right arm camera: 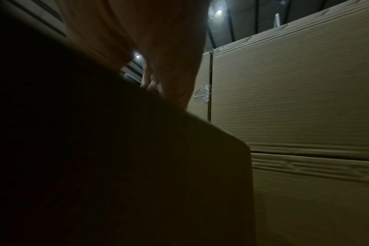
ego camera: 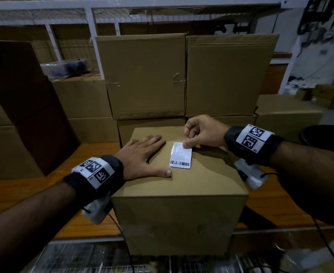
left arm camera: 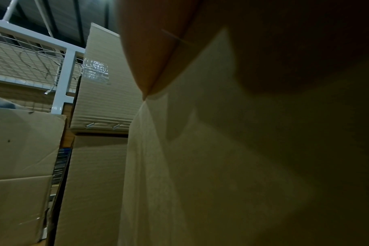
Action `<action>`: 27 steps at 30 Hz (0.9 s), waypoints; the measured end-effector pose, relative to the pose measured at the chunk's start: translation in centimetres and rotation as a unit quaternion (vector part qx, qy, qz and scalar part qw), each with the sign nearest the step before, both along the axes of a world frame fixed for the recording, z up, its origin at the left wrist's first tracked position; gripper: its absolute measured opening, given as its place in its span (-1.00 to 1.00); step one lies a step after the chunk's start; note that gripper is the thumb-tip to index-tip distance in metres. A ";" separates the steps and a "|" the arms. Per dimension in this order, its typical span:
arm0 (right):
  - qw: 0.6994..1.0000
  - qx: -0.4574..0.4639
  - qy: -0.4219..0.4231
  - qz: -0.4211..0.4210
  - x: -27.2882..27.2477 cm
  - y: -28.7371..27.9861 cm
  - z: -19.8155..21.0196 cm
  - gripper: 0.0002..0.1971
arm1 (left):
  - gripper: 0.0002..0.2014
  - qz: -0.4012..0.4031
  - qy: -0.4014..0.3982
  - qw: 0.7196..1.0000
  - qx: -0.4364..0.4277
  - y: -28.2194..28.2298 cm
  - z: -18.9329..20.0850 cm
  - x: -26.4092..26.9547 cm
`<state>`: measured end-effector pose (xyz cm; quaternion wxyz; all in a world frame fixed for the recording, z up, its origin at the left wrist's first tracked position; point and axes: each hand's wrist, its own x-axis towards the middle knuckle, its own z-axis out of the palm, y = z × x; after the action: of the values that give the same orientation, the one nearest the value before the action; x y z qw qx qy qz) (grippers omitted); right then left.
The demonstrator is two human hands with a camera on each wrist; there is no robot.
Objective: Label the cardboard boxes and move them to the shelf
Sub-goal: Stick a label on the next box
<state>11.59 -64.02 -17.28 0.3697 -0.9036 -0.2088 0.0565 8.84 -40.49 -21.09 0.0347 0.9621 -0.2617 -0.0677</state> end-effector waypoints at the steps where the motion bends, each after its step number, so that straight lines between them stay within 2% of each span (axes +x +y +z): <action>1: 1.000 0.009 0.017 0.000 -0.1 -0.1 0.1 -0.72 | 0.33 0.000 0.001 1.000 -0.001 0.0 0.0 0.0; 6: 0.997 0.008 0.079 -0.003 -0.3 -1.0 0.5 -0.68 | 0.36 0.001 0.001 1.000 -0.007 0.0 0.1 -0.1; 10: 0.995 -0.035 0.088 -0.012 -0.8 -1.3 1.0 -0.81 | 0.37 0.004 0.005 1.000 -0.011 -0.1 0.1 -0.1; 18: 0.990 0.032 0.138 -0.021 -2.6 -1.7 2.2 -0.84 | 0.35 -0.005 0.025 0.999 -0.046 0.0 0.9 -0.3; 21: 0.987 0.073 0.142 -0.015 -3.1 -1.2 2.3 -0.82 | 0.26 0.003 0.059 0.996 -0.059 0.3 2.2 -1.2; 24: 0.986 0.084 0.140 -0.011 -3.5 -0.6 2.3 -0.82 | 0.10 0.009 0.060 0.997 -0.051 0.7 4.0 -2.1; 27: 0.986 0.092 0.139 -0.005 -3.9 -0.2 2.6 -0.88 | -0.06 -0.001 0.059 0.994 -0.087 1.0 5.6 -3.2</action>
<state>7.72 -64.21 -14.69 0.4768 -0.8502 -0.1547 0.1606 5.60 -39.53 -15.51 0.1337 0.9495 -0.2653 -0.1011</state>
